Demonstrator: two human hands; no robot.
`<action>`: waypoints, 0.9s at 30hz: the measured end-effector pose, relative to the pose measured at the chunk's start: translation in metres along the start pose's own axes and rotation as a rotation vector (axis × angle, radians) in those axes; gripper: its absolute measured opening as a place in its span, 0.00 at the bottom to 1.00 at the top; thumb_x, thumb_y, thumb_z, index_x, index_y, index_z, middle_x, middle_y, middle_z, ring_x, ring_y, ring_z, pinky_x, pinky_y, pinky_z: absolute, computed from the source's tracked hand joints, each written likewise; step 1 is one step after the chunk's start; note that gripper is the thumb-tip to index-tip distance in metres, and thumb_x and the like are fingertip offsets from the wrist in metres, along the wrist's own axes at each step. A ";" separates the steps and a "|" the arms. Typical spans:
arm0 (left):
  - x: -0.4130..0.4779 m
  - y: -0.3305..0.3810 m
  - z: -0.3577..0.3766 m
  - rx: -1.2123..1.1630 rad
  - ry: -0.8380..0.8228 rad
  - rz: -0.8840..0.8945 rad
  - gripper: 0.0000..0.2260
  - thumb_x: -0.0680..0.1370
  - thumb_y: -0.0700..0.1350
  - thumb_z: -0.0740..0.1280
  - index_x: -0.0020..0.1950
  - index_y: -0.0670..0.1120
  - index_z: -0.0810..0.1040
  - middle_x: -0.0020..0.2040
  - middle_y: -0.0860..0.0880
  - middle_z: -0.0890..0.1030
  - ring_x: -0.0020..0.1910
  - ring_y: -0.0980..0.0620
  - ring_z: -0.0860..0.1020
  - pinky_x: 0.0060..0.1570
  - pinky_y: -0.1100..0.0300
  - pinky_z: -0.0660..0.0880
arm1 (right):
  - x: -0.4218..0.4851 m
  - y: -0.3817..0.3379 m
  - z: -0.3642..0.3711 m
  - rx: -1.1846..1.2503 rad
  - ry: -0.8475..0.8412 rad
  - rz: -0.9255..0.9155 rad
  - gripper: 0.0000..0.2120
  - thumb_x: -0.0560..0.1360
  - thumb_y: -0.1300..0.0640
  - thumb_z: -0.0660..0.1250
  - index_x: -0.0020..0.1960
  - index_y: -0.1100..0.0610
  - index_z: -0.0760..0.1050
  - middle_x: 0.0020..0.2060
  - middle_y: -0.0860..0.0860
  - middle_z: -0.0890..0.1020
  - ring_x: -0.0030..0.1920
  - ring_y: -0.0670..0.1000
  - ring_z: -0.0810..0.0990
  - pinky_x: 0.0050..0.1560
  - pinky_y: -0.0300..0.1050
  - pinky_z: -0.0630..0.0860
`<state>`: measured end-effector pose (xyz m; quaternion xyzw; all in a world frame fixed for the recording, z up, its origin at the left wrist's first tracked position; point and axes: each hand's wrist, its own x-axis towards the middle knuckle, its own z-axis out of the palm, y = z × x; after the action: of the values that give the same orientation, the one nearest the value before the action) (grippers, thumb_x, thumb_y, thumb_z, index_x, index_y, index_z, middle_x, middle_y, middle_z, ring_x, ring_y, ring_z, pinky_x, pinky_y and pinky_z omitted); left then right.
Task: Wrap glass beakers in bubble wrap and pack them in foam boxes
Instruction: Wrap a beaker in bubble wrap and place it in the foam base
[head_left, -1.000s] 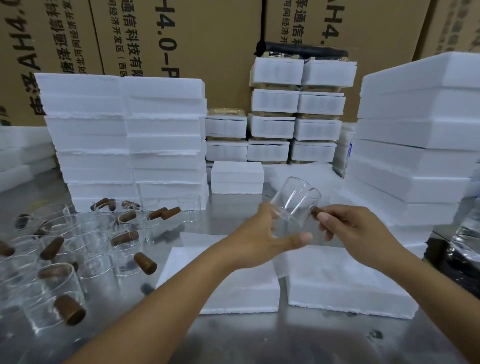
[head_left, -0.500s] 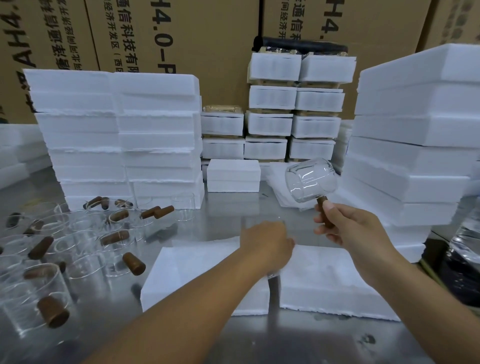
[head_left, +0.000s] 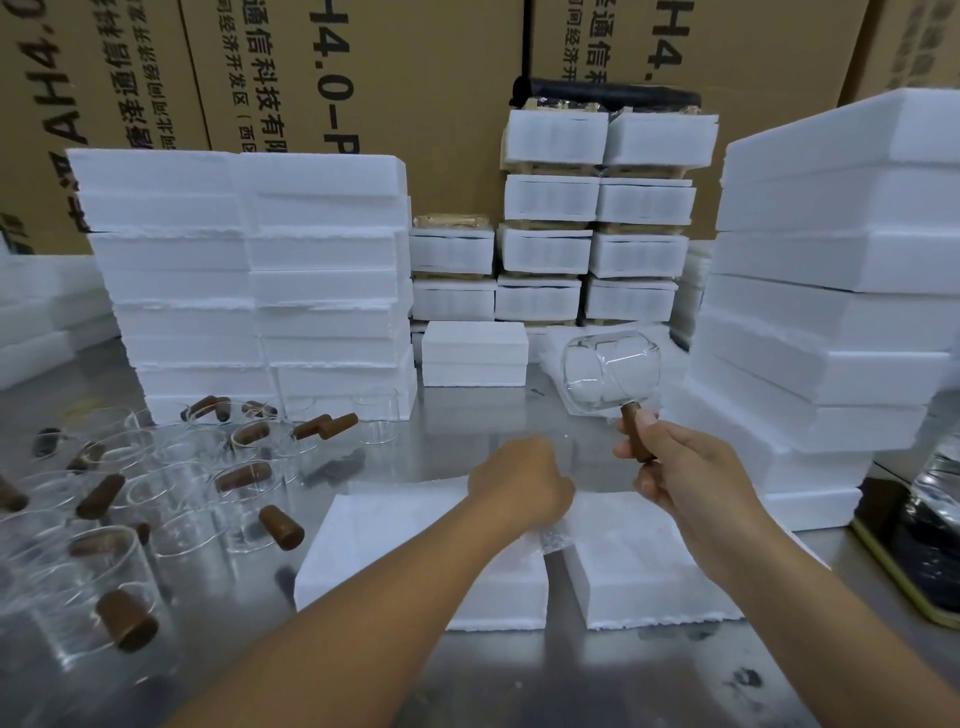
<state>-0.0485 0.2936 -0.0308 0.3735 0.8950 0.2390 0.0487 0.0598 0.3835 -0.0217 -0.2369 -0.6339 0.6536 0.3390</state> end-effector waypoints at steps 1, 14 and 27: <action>-0.001 0.000 -0.001 -0.024 0.008 0.000 0.11 0.76 0.45 0.63 0.40 0.37 0.74 0.49 0.39 0.79 0.52 0.39 0.78 0.49 0.51 0.76 | 0.000 0.001 0.001 -0.001 -0.001 0.003 0.11 0.77 0.50 0.64 0.44 0.54 0.81 0.35 0.49 0.79 0.27 0.47 0.66 0.43 0.41 0.72; -0.018 -0.023 -0.023 -0.618 0.399 0.063 0.11 0.75 0.41 0.68 0.33 0.49 0.77 0.35 0.55 0.79 0.33 0.62 0.75 0.34 0.75 0.69 | -0.006 0.004 -0.001 0.091 0.043 0.084 0.11 0.79 0.52 0.62 0.47 0.57 0.80 0.38 0.51 0.79 0.30 0.47 0.68 0.39 0.39 0.71; -0.056 -0.037 -0.045 -0.950 0.685 0.318 0.07 0.75 0.45 0.70 0.39 0.57 0.79 0.43 0.54 0.80 0.44 0.60 0.78 0.52 0.68 0.73 | -0.033 -0.043 -0.007 -0.205 -0.345 -0.056 0.17 0.70 0.46 0.62 0.44 0.57 0.83 0.33 0.49 0.81 0.28 0.47 0.75 0.36 0.37 0.76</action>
<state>-0.0442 0.2147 -0.0133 0.3419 0.5883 0.7234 -0.1169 0.0928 0.3617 0.0161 -0.1369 -0.7520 0.6069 0.2177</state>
